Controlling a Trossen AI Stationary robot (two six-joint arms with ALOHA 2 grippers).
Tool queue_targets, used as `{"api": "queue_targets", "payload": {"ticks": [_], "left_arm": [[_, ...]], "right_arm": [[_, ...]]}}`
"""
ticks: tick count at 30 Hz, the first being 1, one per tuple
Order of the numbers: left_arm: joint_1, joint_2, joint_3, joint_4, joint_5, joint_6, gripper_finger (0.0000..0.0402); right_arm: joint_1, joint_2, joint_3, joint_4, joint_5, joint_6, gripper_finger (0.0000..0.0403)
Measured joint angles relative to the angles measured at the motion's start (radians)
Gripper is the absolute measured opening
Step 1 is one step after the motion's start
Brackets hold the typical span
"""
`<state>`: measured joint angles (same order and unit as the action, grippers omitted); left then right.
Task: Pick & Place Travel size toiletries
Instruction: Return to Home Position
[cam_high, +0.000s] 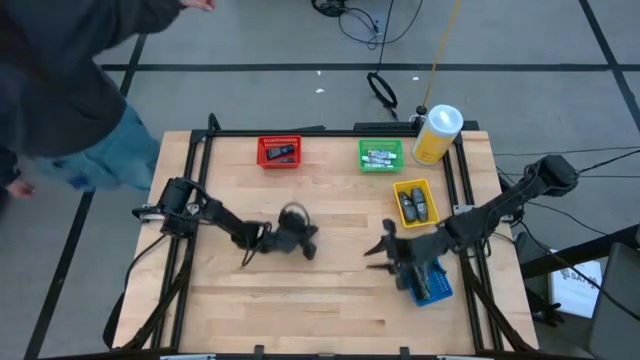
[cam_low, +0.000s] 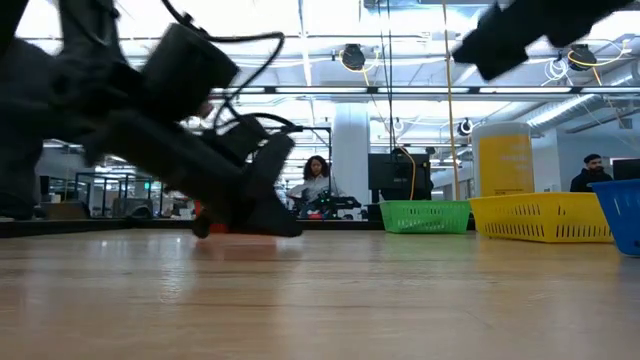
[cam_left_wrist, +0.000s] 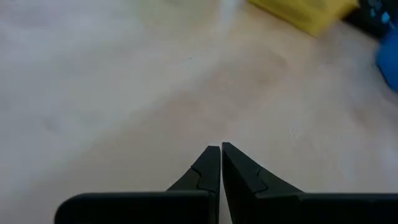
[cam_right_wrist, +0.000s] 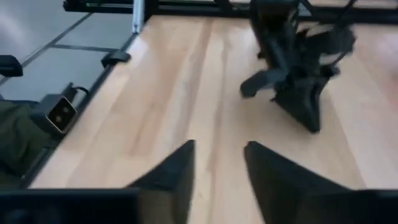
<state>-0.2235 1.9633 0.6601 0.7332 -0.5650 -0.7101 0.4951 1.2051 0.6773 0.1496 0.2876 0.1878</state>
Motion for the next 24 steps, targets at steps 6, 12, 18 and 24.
{"api": "queue_targets", "payload": {"ticks": [6, 12, 18, 24], "left_arm": [[0.087, -0.001, 0.003, 0.036, 0.048, -0.001, 0.0015], [0.143, -0.001, 0.004, 0.071, 0.042, -0.003, 0.0015], [0.154, -0.001, 0.004, 0.127, 0.100, -0.062, 0.0015], [0.170, -0.012, 0.004, 0.173, 0.191, -0.027, 0.0015]], "right_arm": [[-0.148, -0.207, -0.170, 0.003, -0.082, 0.010, 0.0017], [-0.255, -0.420, -0.260, -0.008, -0.168, -0.002, 0.0009], [-0.309, -0.586, -0.315, -0.046, -0.214, -0.017, 0.0003], [-0.335, -0.670, -0.381, -0.056, -0.214, -0.014, 0.0002]]}}
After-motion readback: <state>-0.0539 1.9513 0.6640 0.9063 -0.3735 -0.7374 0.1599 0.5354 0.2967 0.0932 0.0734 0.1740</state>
